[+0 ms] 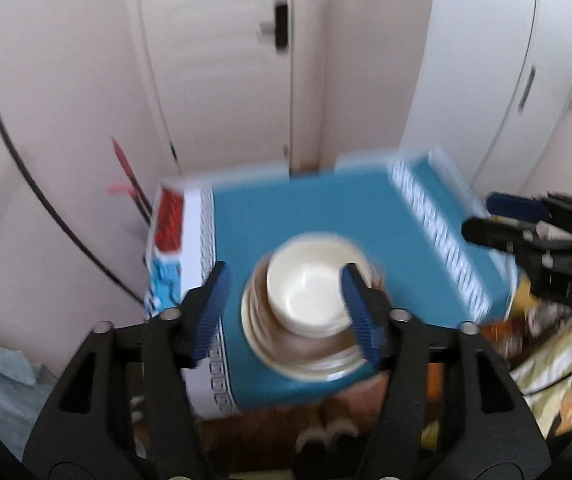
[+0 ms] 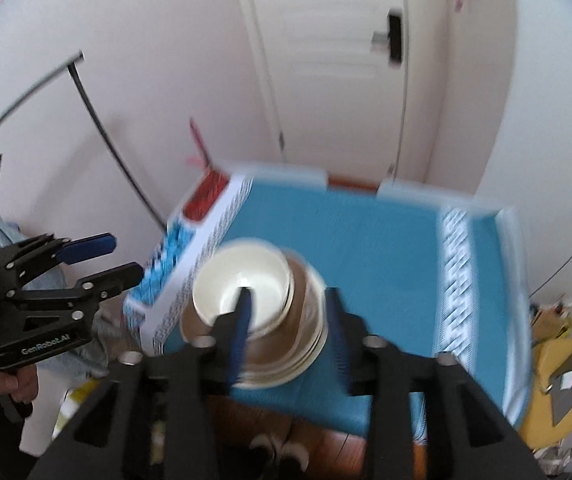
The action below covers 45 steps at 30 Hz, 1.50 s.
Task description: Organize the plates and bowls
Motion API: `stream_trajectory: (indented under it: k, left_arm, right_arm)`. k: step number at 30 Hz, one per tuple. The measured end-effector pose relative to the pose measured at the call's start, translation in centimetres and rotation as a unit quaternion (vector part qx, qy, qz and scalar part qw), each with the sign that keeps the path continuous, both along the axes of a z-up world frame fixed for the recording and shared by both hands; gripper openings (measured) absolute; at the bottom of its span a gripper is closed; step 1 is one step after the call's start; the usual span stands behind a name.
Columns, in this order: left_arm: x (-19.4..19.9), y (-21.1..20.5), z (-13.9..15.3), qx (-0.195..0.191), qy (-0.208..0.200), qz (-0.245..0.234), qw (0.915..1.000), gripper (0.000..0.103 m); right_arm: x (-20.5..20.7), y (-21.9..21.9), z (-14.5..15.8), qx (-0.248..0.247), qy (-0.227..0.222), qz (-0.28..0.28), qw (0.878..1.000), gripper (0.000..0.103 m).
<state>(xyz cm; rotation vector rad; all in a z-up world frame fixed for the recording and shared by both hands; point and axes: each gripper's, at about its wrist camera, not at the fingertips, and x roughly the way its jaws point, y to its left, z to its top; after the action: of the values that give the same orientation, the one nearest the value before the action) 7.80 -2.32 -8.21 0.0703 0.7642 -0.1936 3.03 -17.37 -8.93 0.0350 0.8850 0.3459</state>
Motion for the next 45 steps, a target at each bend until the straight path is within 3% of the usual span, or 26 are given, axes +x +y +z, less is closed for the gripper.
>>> stream_trajectory:
  k: [3,5,6,10,15,24,45]
  left_arm:
    - [-2.2,0.2,2.9,-0.022,-0.068,0.025,0.9971,0.101]
    - [-3.7,0.4,4.3,-0.028,-0.112,0.044,0.9924,0.103]
    - [-4.5,0.3,4.9,-0.028,-0.132,0.052,0.9895,0.103]
    - [-6.3,0.1,5.7,-0.023,-0.159,0.067,0.9848,0.103]
    - [-8.5,-0.3,6.1,-0.013,-0.183,0.067,0.9806,0.103]
    - [-10.8,-0.6,7.0,-0.008,-0.205,0.068,0.9763,0.103]
    - [-11.0,-1.3,7.4,0.009,-0.219,0.064,0.9737,0.103]
  right_arm:
    - [-2.0,-0.9,3.2,-0.002,-0.060,-0.032,0.998,0.067]
    - [-3.3,-1.2,4.7,-0.012,-0.086,-0.049,0.995,0.101]
    - [-3.7,-1.3,5.2,-0.016,-0.096,-0.055,0.994,0.103]
    - [-6.3,-2.0,6.8,-0.022,-0.147,-0.103,0.983,0.103]
    - [-8.7,-2.8,7.7,-0.017,-0.173,-0.140,0.975,0.103]
    - [-10.5,-2.7,8.6,-0.026,-0.190,-0.158,0.969,0.103]
    - [-10.8,-2.4,8.8,-0.035,-0.192,-0.176,0.965,0.103]
